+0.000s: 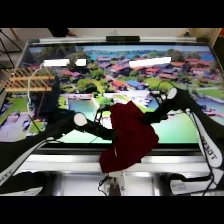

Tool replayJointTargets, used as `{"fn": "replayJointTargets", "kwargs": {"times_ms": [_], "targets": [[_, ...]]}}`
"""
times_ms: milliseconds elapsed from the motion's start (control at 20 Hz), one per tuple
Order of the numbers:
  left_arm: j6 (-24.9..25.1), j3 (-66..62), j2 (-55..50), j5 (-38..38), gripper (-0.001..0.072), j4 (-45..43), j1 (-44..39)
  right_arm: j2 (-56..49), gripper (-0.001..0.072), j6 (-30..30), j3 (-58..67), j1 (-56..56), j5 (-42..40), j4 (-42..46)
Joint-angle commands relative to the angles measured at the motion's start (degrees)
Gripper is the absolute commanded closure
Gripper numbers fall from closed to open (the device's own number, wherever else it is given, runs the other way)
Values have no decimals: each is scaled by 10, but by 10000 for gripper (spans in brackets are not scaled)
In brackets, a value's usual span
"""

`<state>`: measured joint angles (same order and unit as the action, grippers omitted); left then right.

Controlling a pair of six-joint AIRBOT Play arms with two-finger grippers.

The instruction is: Fold the shirts.

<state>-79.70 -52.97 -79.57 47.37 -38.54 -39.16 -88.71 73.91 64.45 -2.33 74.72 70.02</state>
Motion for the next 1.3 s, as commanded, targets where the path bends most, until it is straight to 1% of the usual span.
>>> {"fn": "replayJointTargets", "kwargs": {"times_ms": [0,100,200,350,450,500,550,650,700,800,850,1000,1050,1150,1250], "targets": [[-11,-61,83,39,677,-115,55,76,635,4,33,9,-2,2],[-8,-133,143,59,678,-157,83,155,635,4,86,21,-9,-20],[-5,-226,203,62,678,-207,93,235,636,3,156,26,-38,-25],[-5,-359,271,47,677,-246,93,359,635,1,237,26,-130,-23],[-5,-403,308,23,678,-259,93,433,636,2,256,26,-179,-19],[-5,-407,325,14,678,-274,93,465,635,2,255,26,-185,-10],[-13,-407,341,16,678,-296,93,489,635,4,255,26,-173,1],[-63,-407,354,51,677,-358,93,522,635,9,255,26,-114,22],[-82,-407,356,76,677,-385,93,532,636,9,255,26,-79,33],[-91,-405,355,118,678,-416,93,539,635,16,255,26,-4,70],[-99,-399,355,125,678,-433,93,537,635,27,255,26,31,89],[-161,-354,347,127,677,-529,93,489,636,27,254,26,152,140],[-179,-330,341,128,677,-557,97,466,635,27,244,26,171,152],[-209,-272,318,127,677,-570,121,416,636,27,199,26,165,151],[-246,-215,283,121,677,-570,146,357,635,27,130,26,107,117]]}}
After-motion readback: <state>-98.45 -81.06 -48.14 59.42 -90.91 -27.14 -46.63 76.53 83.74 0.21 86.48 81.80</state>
